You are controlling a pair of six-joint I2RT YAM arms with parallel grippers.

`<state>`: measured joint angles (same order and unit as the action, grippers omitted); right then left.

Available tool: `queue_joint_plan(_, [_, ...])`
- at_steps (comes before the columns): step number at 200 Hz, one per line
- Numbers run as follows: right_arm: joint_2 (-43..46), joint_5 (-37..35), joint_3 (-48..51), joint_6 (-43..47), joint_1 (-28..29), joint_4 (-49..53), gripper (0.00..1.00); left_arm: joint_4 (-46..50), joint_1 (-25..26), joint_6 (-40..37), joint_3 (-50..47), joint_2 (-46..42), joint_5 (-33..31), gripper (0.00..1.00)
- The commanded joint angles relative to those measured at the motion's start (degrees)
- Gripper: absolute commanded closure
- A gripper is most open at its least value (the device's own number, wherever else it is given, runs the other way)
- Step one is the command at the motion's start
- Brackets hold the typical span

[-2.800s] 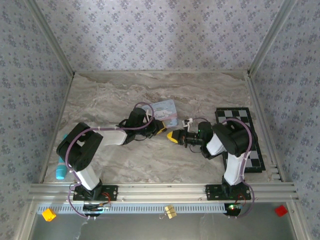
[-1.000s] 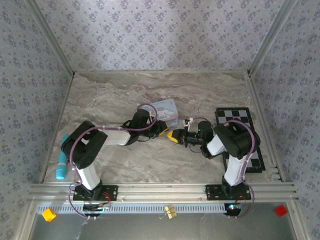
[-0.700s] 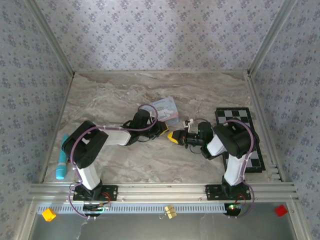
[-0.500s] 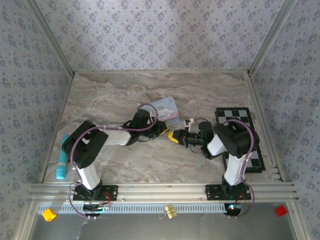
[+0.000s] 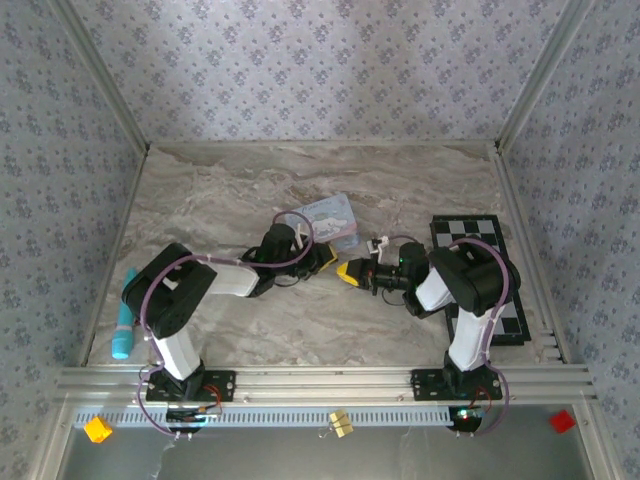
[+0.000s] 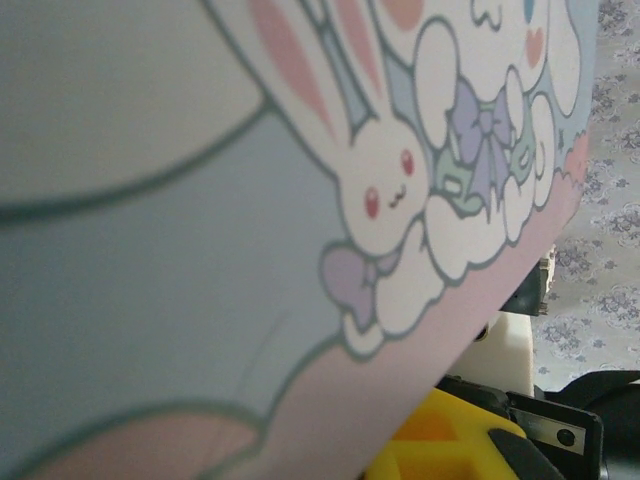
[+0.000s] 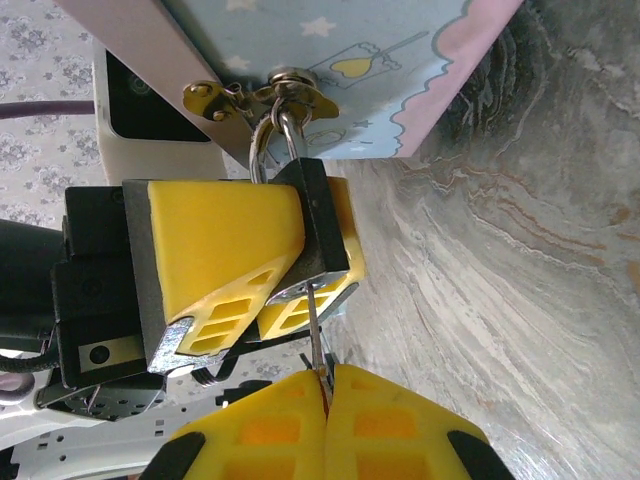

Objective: Unlock a padlock with a key

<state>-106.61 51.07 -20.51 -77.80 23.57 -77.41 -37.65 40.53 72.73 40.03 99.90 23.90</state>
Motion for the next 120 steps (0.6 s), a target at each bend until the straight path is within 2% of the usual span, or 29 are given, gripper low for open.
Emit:
queue_joint_plan(1, [1.05,-2.85,-0.42,-0.42,-1.42,-2.62,1.00,-2.69,0.97,0.59,-0.92,-2.78,2.74,0.96])
queue_joint_plan(120, [3.11,-8.89,0.95,-0.60,0.88,-2.66,1.00,-5.50,2.57,2.67,-1.75,-2.48,-1.56,0.98])
